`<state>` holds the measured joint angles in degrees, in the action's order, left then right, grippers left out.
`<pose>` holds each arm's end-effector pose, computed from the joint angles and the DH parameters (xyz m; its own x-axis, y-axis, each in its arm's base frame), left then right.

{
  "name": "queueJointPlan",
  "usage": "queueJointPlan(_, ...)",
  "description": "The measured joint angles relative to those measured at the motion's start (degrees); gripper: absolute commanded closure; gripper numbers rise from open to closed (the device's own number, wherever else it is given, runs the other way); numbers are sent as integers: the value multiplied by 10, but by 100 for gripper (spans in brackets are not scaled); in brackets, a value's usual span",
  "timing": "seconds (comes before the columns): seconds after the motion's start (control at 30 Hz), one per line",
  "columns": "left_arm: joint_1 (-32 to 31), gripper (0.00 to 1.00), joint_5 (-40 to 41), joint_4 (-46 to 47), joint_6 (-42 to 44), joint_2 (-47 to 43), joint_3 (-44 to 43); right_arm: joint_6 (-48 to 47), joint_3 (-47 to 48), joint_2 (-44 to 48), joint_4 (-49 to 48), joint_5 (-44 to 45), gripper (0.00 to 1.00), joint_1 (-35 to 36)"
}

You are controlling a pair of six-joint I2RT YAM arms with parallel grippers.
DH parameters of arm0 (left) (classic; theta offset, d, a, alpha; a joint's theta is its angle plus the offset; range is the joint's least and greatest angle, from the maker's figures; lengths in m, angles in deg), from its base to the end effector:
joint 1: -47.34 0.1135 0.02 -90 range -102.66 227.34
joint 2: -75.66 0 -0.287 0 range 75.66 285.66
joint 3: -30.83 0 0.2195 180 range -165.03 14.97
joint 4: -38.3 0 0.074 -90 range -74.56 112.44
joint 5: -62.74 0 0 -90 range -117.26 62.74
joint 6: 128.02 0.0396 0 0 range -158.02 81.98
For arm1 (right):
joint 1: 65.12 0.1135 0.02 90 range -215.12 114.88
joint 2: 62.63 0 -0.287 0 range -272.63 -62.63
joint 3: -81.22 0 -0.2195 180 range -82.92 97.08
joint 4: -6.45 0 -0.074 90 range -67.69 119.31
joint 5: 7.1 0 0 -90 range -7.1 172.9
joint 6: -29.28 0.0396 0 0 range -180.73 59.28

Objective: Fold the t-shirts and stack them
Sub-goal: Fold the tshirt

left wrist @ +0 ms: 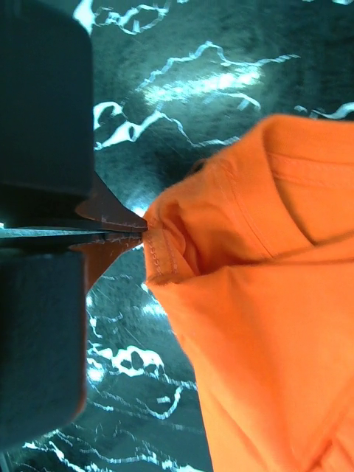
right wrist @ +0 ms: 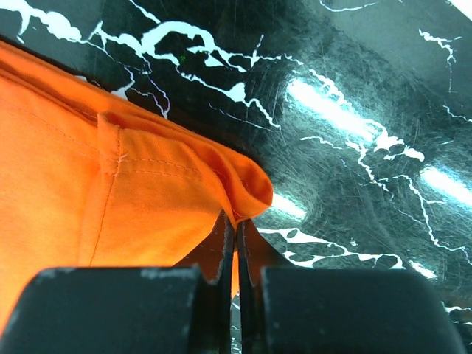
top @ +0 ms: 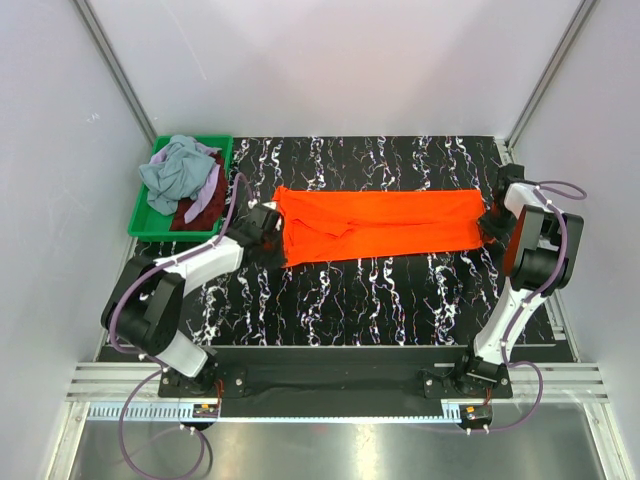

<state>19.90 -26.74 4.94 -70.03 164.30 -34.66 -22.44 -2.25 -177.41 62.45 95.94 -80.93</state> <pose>0.2466 -0.1276 0.2194 -0.8695 -0.1458 -0.4719 -0.0054 0.9582 -0.2861 0.3625 -0.1119 0.1970 -0.5260 0.7762 -0.3476 0.8283 0.5603 -0.0023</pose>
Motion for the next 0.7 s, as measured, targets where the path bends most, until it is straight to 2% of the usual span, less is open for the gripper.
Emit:
queueJointPlan(0.1,0,99,3,-29,-10,0,-1,-5,-6,5,0,1,95,0)
queueJointPlan(0.17,0,85,4,-49,-16,0,-1,-7,-18,14,1,3,88,0)
queueJointPlan(0.2,0,73,4,-58,-21,-2,-1,-8,-26,19,3,5,79,0)
queueJointPlan(0.27,0,66,3,-75,-30,-7,-1,-11,-37,30,11,8,72,-1)
queueJointPlan(0.3,2,57,3,-82,-35,-12,-1,-13,-42,36,17,8,68,-1)
queueJointPlan(0.33,5,54,1,-87,-37,-20,-1,-14,-47,44,22,8,66,-1)
queueJointPlan(0.53,67,49,-45,-90,-45,-82,-11,-54,-57,134,29,-4,61,24)
queueJointPlan(0.7,128,47,-105,-72,-45,-41,-104,-132,-47,206,-38,-35,63,178)
